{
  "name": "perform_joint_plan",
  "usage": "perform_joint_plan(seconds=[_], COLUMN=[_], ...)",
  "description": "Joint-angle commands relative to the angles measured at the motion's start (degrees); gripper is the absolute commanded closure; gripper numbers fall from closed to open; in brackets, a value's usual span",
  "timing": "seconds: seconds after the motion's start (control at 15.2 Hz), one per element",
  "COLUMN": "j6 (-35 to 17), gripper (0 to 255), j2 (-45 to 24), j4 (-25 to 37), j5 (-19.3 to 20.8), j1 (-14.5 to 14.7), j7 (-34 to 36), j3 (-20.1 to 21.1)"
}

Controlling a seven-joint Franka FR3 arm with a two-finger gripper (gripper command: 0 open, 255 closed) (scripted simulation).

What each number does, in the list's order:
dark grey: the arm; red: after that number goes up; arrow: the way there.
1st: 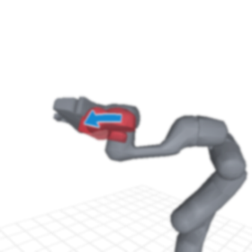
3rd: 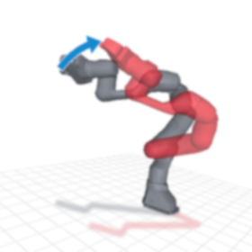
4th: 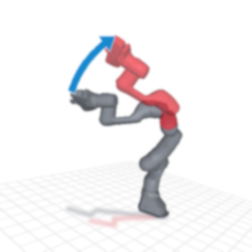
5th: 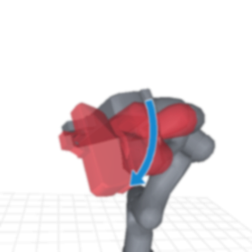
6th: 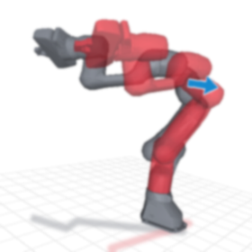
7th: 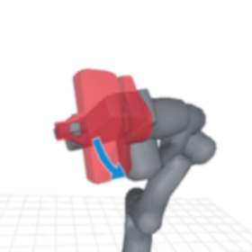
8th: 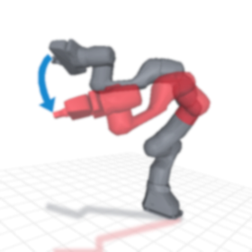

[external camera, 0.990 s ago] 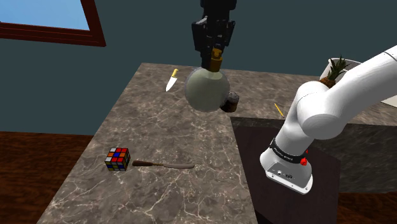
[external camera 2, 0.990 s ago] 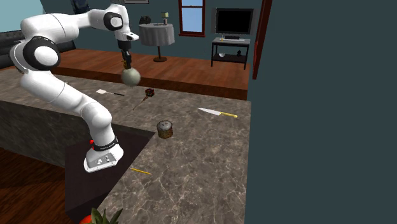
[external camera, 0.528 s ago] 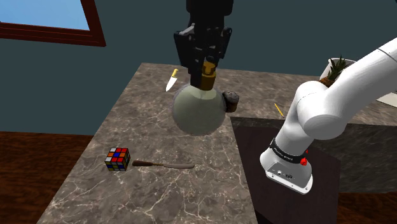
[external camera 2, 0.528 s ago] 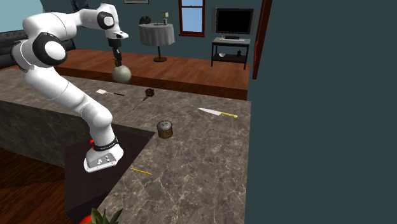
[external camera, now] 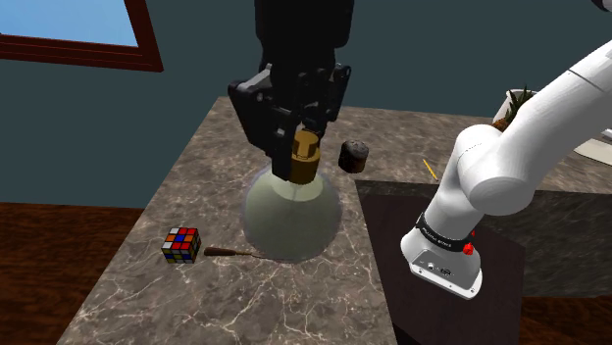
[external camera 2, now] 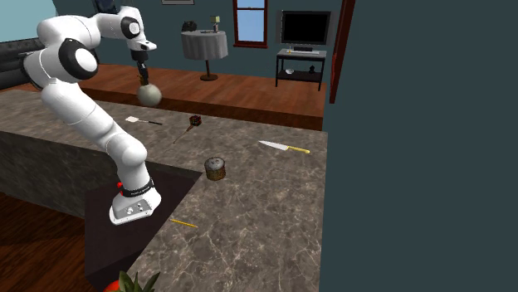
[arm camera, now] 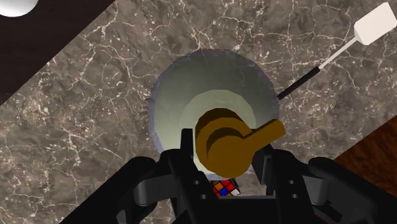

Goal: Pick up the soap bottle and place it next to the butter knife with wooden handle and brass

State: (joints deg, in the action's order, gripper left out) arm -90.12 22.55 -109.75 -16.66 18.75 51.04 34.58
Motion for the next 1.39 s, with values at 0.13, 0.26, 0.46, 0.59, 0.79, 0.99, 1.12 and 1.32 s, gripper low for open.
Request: perform_joint_plan(seconds=[0.13, 0.26, 0.46, 0.59, 0.79, 0.99, 1.12, 1.32], j6=[-3.02, -4.51, -6.73, -8.23, -10.49, -12.77, -14.31, -16.64], gripper=[255, 255, 255, 255, 255, 255, 255, 255], j2=[0.33, 0.57, 0.84, 0.94, 0.99, 0.91, 0.78, 0.47], j4=[-3.2, -4.92, -7.39, -8.98, -11.28, -13.47, -14.88, -16.91], j5=[-0.44, -0.66, -0.99, -1.19, -1.47, -1.74, -1.9, -2.11], j1=[0.27, 0.39, 0.56, 0.66, 0.81, 0.93, 0.99, 1.07], j7=[-0.06, -0.29, -0.61, -0.8, -1.05, -1.27, -1.39, -1.54], j3=[0.63, 0.8, 1.1, 1.34, 1.73, 2.17, 2.49, 3.01])
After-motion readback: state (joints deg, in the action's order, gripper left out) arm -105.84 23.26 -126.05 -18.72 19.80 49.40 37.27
